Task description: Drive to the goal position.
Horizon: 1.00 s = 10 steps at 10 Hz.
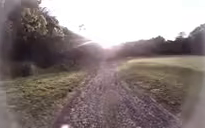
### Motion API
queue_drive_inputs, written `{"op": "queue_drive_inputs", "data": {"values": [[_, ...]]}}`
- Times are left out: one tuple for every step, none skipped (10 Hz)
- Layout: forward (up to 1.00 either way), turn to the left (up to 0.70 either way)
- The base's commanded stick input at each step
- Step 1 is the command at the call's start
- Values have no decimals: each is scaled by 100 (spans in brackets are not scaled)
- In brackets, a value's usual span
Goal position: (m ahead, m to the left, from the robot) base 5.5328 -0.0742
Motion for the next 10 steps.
{"op": "queue_drive_inputs", "data": {"values": [[50, 0], [50, 0], [50, 0], [50, 0], [50, 0], [50, 0], [50, 0], [50, 0], [50, 0], [50, 0]]}}
